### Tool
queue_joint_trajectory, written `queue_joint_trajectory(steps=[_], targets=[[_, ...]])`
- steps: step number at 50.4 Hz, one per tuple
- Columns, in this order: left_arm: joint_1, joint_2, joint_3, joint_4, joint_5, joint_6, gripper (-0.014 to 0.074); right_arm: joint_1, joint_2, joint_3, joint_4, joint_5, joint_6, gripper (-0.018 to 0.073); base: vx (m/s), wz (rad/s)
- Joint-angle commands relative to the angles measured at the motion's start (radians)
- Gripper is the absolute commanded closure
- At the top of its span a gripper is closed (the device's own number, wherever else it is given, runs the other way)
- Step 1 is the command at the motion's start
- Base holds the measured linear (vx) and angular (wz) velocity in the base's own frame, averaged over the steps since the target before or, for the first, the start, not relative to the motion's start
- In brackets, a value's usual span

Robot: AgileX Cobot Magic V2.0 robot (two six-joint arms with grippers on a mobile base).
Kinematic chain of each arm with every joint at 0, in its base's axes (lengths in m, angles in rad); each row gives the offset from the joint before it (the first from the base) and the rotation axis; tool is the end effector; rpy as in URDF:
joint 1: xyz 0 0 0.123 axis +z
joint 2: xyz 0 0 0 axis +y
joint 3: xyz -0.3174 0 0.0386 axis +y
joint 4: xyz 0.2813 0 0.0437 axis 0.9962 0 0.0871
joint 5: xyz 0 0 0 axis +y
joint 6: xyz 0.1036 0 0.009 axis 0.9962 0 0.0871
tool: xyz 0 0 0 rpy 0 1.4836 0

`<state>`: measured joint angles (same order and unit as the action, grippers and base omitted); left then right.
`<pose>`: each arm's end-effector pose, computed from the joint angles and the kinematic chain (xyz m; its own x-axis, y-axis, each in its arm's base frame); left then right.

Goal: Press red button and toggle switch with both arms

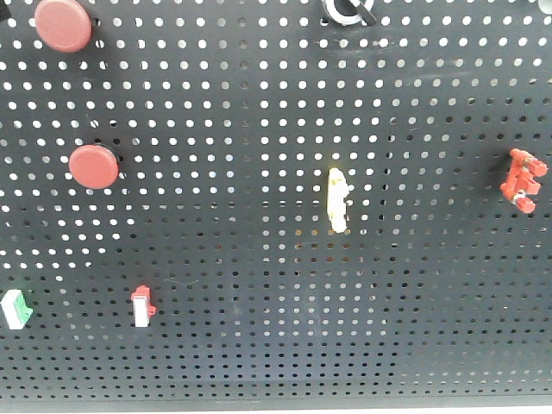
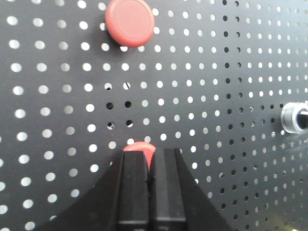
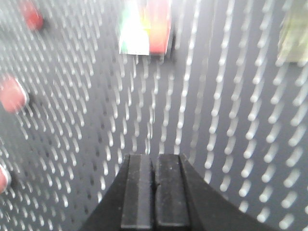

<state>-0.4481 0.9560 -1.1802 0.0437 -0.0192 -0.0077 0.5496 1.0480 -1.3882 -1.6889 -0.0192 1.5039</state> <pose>0.1905 -0.0917 0.5434 0.3080 -0.1081 -0.9452 0.4232 0.9054 0.0343 0.1868 0.1167 0.5952 0.4445 0.0566 -0.8940 -0.4632 0.8687 -0.1753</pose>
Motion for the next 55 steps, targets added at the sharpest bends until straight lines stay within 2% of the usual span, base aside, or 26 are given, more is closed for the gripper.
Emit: queue_joint_trajectory(steps=[1, 38, 45, 55], targets=[[-0.008, -0.007, -0.025, -0.004, -0.082, -0.008, 0.0594, -0.005, 0.003, -0.024, -0.011, 0.001, -0.010, 0.0559, 0.00, 0.00], [0.002, -0.009, -0.015, -0.001, -0.072, 0.008, 0.0594, -0.006, 0.008, -0.024, -0.010, -0.012, -0.009, 0.0559, 0.00, 0.00], [0.084, -0.095, 0.106, -0.022, -0.053, 0.045, 0.0594, -0.006, 0.008, -0.024, -0.010, -0.012, -0.009, 0.0559, 0.00, 0.00], [0.306, -0.396, 0.517, -0.066, -0.061, 0.045, 0.0594, -0.006, 0.008, -0.024, -0.011, -0.028, -0.009, 0.0559, 0.00, 0.00]])
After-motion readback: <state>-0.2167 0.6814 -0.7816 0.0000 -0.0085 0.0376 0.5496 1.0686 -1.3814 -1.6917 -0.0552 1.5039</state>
